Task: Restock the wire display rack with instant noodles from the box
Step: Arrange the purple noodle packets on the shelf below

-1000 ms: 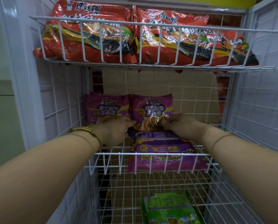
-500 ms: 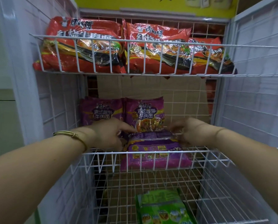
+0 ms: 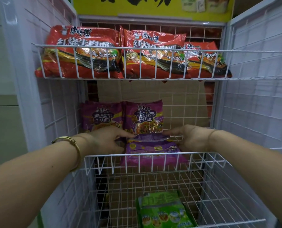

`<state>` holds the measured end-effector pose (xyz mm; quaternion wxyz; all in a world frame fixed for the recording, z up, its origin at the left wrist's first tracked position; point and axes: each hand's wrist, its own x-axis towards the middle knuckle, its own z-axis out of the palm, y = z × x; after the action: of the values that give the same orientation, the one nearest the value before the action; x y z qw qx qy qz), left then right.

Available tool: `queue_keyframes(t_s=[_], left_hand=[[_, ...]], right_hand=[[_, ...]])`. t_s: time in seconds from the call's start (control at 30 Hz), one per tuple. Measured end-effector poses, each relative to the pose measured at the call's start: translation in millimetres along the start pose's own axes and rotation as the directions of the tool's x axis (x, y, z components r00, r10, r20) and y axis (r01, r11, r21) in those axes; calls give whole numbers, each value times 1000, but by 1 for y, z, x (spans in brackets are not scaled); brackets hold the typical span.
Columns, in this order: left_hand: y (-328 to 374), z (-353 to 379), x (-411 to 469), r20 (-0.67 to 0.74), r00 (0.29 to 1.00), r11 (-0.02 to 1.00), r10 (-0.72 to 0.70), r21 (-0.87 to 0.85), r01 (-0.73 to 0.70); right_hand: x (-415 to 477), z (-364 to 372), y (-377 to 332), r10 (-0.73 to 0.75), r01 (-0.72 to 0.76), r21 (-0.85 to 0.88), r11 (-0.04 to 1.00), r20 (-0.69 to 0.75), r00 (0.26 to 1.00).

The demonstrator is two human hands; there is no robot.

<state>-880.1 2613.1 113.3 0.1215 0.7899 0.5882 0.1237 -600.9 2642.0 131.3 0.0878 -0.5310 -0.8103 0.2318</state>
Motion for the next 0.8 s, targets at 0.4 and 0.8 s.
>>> queue_keyframes(t_s=[0.4, 0.8], left_hand=[[13, -1, -9, -27, 1000, 975, 1, -221, -7], [21, 5, -4, -9, 953, 633, -304, -749, 195]], right_hand=[[-3, -2, 7, -11, 36, 236, 971, -105, 994], [13, 1, 13, -89, 152, 721, 676, -126, 988]])
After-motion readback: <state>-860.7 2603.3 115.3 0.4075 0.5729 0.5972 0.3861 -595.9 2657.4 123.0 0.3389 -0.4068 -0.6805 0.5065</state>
